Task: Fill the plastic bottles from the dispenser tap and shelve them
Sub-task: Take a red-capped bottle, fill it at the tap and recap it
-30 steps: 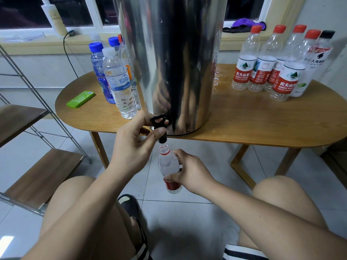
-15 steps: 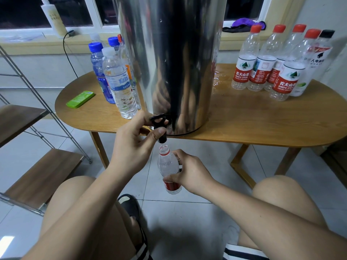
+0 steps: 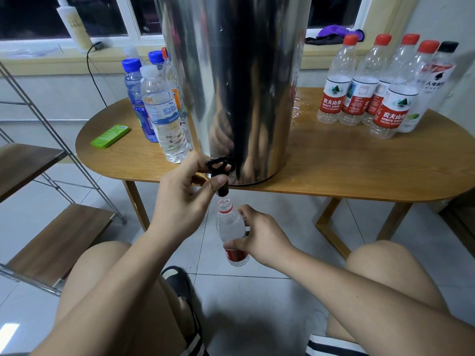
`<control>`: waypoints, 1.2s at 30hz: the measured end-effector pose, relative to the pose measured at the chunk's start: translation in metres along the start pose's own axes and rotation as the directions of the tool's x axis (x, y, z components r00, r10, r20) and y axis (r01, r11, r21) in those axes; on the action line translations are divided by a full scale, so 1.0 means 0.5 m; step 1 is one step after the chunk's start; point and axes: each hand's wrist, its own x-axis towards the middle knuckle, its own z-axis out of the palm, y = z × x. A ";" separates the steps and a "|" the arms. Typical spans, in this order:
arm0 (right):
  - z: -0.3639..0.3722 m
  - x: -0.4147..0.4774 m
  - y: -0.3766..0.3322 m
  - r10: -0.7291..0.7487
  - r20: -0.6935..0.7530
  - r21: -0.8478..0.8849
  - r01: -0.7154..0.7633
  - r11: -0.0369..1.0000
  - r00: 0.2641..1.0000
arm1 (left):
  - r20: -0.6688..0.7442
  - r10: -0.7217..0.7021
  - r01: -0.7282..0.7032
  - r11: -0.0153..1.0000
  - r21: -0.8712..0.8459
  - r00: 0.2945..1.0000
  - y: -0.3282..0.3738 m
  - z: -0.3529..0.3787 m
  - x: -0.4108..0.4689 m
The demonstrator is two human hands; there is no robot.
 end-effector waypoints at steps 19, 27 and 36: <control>-0.002 -0.003 -0.004 0.000 -0.004 -0.004 0.000 1.000 1.000 | 0.001 0.006 -0.006 0.996 0.085 1.000 -0.011 0.004 -0.005; -0.003 -0.004 -0.004 0.010 -0.012 0.011 -0.010 1.000 1.000 | -0.044 0.052 -0.046 0.992 0.120 0.998 -0.039 -0.001 0.001; -0.005 -0.008 -0.003 0.007 -0.022 0.028 -0.006 1.000 1.000 | -0.146 -0.165 0.163 0.986 -0.026 0.975 -0.069 -0.027 0.025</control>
